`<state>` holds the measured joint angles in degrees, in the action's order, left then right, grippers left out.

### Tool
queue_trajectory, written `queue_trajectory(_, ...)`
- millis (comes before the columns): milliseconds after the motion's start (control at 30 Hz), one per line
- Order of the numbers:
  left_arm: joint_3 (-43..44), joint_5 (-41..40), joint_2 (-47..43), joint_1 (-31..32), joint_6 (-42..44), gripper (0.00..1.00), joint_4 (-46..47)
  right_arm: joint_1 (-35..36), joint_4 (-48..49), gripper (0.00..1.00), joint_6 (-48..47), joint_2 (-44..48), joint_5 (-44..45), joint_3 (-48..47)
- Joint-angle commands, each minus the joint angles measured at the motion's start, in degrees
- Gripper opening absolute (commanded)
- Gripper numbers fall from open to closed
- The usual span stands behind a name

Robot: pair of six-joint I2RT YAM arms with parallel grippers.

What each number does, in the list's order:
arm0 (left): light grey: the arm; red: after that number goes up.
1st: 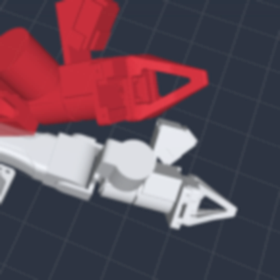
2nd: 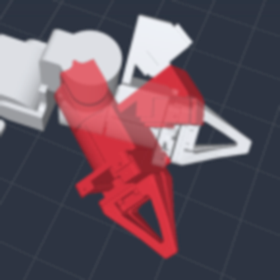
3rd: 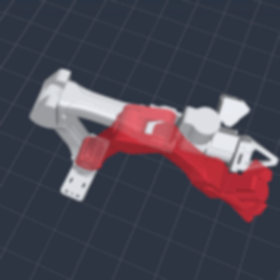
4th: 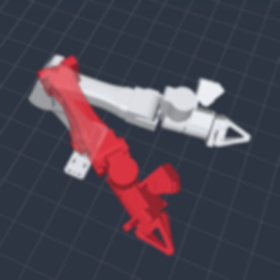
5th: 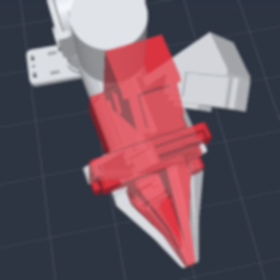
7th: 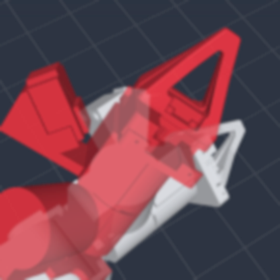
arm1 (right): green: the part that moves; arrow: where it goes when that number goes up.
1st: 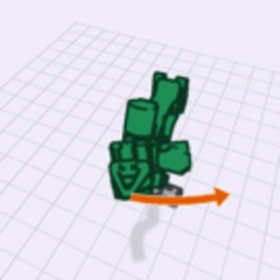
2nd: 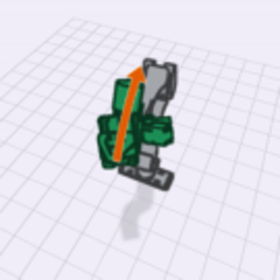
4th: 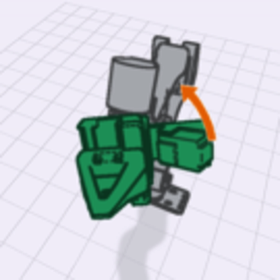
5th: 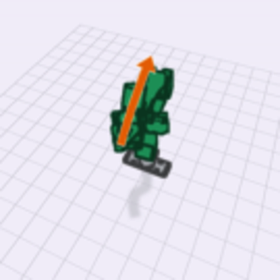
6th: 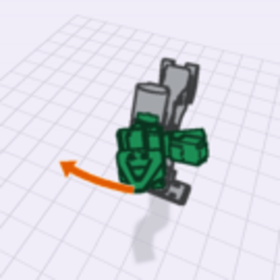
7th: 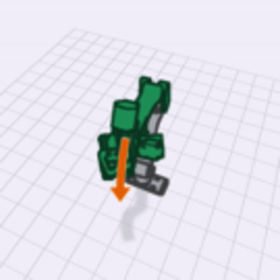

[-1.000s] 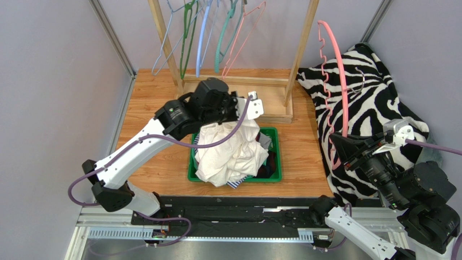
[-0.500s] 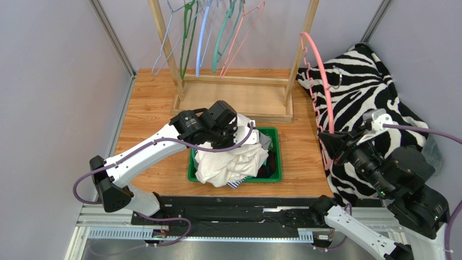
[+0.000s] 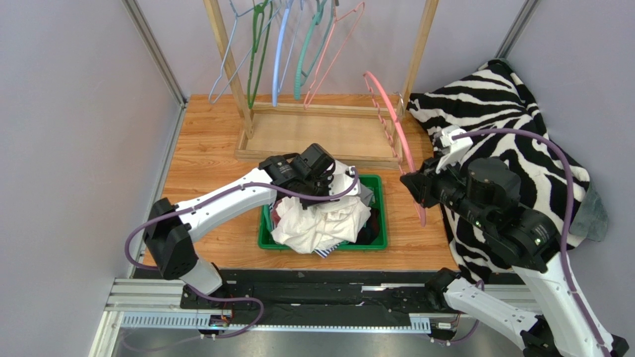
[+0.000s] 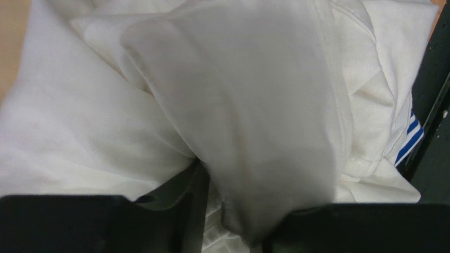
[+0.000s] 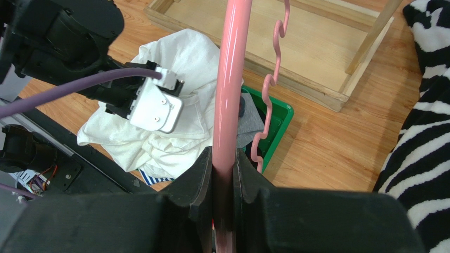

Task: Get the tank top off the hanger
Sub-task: Place the tank top in the bin, then place the hanger at the clothesline.

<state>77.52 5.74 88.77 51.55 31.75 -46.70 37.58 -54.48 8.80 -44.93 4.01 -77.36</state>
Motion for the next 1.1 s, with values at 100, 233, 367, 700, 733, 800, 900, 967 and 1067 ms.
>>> queue_trajectory(100, -8.5, 1.1, 5.1, -0.9, -0.7, 0.92, 2.1, -11.7, 9.4, 0.0, -0.2, -5.6, -12.6, -2.9)
queue_trajectory(233, -11.2, 0.8, 5.4, -0.8, -2.0, 0.93, 4.1, -14.9, 11.8, 0.0, 0.4, -8.7, -15.8, -4.7)
queue_trajectory(367, -12.2, 0.6, 6.2, -0.8, -3.3, 0.94, 3.3, -18.2, 14.5, 0.0, 1.5, -12.6, -21.1, -6.2)
queue_trajectory(700, 2.4, 3.7, 0.2, -0.8, -2.3, 0.93, -12.9, -20.7, 12.4, 0.0, 2.0, -16.4, -20.3, -15.1)
queue_trajectory(733, 4.3, 4.0, -2.6, -0.9, -2.2, 0.94, -14.2, -20.7, 12.2, 0.0, 2.0, -17.3, -19.8, -16.1)
queue_trajectory(800, 10.4, 5.4, -4.6, -0.9, -1.4, 0.99, -19.4, -20.7, 11.8, 0.0, 2.5, -18.2, -19.7, -18.8)
queue_trajectory(900, 19.5, 4.5, -4.6, -0.8, -2.6, 0.99, -26.7, -20.7, 9.7, 0.0, 3.2, -20.5, -20.2, -22.3)
queue_trajectory(967, 26.2, 4.1, -2.4, -0.8, -3.4, 0.99, -31.2, -20.7, 8.7, 0.0, 3.3, -21.3, -19.8, -23.3)
queue_trajectory(1067, 34.1, 4.2, 0.7, -0.8, -4.3, 0.99, -38.4, -20.8, 8.3, 0.0, 3.2, -20.8, -19.4, -22.6)
